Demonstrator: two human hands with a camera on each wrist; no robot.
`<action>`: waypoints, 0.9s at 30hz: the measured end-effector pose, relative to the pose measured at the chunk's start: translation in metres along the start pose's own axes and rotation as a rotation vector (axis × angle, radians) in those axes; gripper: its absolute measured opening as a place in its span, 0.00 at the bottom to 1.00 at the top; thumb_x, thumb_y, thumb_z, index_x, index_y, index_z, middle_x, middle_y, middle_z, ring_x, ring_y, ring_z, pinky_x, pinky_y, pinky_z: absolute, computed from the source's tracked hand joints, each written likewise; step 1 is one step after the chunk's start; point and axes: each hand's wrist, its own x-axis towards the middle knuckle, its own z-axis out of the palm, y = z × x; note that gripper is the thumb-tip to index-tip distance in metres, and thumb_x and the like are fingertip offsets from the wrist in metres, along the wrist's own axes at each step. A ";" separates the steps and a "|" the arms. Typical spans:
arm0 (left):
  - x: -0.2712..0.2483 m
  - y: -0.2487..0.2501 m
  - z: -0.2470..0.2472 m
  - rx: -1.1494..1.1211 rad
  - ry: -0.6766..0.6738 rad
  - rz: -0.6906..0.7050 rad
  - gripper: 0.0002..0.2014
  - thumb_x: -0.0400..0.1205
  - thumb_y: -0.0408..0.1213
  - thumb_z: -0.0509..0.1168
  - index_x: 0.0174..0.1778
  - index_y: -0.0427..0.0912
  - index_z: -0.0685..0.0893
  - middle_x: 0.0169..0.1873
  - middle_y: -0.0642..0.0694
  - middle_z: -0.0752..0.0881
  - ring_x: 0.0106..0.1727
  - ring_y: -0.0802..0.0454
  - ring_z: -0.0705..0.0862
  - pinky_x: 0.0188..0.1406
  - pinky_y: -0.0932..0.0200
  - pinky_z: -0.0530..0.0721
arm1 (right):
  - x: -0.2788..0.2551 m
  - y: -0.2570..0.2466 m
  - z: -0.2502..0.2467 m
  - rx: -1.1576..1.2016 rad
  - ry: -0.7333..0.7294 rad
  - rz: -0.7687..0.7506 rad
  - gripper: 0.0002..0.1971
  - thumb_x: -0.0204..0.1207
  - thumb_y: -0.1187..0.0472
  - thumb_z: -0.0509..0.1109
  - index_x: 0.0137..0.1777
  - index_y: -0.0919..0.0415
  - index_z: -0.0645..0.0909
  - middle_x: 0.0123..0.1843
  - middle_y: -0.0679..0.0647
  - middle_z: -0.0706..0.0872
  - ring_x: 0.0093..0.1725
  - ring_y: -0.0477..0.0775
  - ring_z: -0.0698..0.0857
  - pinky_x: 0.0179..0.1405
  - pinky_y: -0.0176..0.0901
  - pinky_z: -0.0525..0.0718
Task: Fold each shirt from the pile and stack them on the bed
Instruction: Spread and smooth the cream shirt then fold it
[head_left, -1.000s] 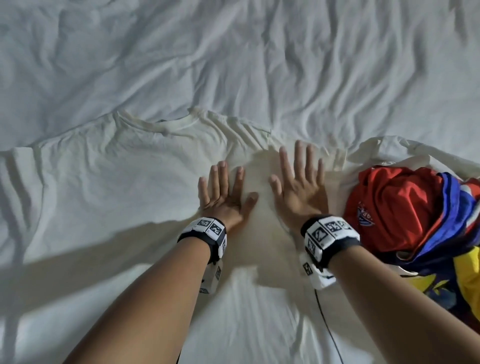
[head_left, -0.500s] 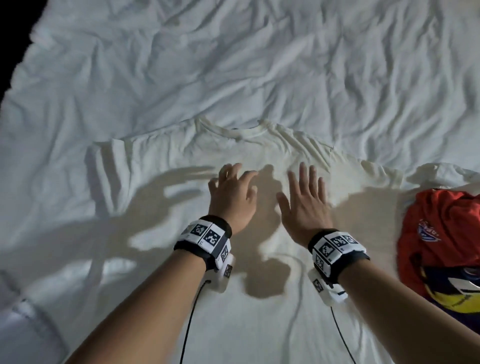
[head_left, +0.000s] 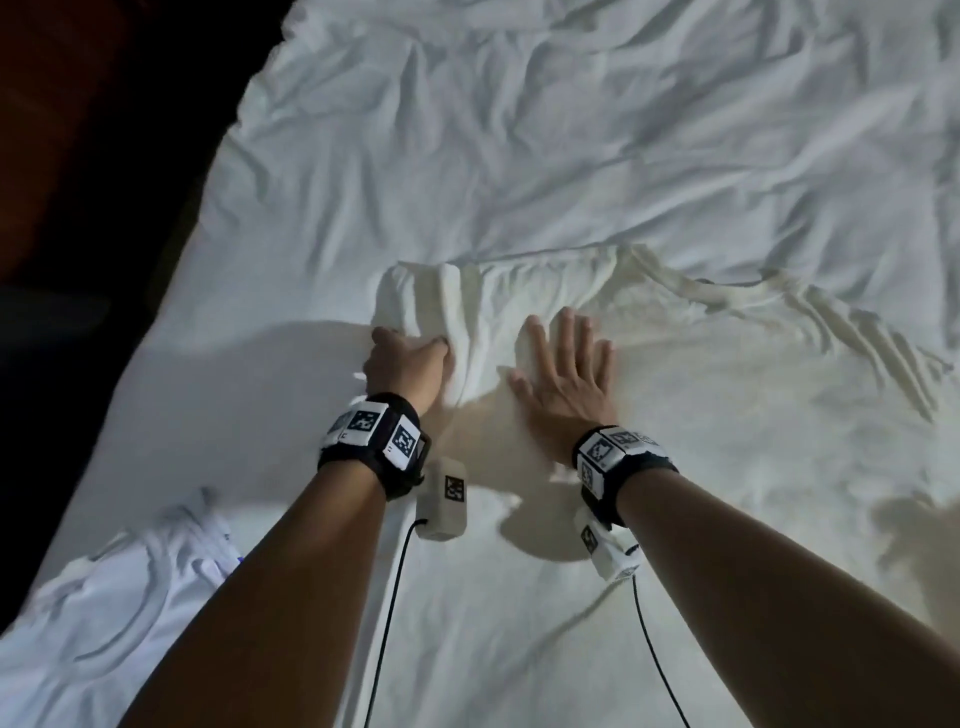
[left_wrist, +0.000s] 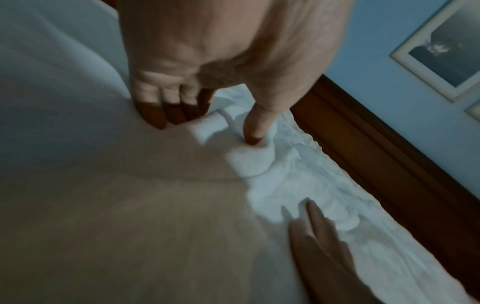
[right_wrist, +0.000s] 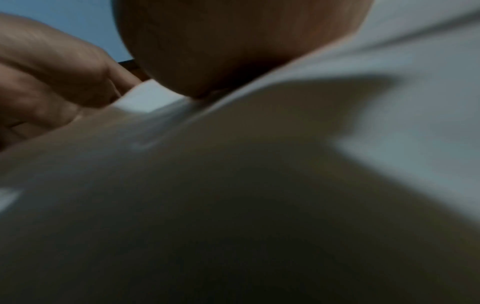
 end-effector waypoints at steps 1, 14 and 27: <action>0.004 -0.002 0.002 -0.071 -0.041 0.000 0.29 0.75 0.48 0.73 0.68 0.39 0.73 0.64 0.39 0.84 0.62 0.36 0.84 0.65 0.40 0.84 | 0.006 -0.004 0.005 0.008 -0.008 0.033 0.36 0.87 0.33 0.40 0.88 0.43 0.28 0.88 0.55 0.22 0.85 0.61 0.22 0.83 0.65 0.24; 0.014 -0.019 -0.011 -0.796 -0.169 -0.057 0.09 0.72 0.37 0.76 0.43 0.37 0.89 0.35 0.46 0.91 0.39 0.46 0.90 0.42 0.52 0.87 | 0.019 -0.008 0.019 -0.007 -0.035 0.117 0.36 0.84 0.29 0.36 0.84 0.38 0.22 0.84 0.50 0.16 0.82 0.56 0.17 0.82 0.65 0.22; 0.011 -0.046 -0.041 -0.694 -0.233 0.032 0.08 0.75 0.38 0.77 0.45 0.38 0.90 0.42 0.39 0.92 0.48 0.39 0.91 0.52 0.41 0.86 | 0.017 -0.010 0.019 -0.002 -0.028 0.121 0.37 0.85 0.28 0.37 0.86 0.38 0.25 0.85 0.48 0.18 0.83 0.54 0.18 0.82 0.64 0.22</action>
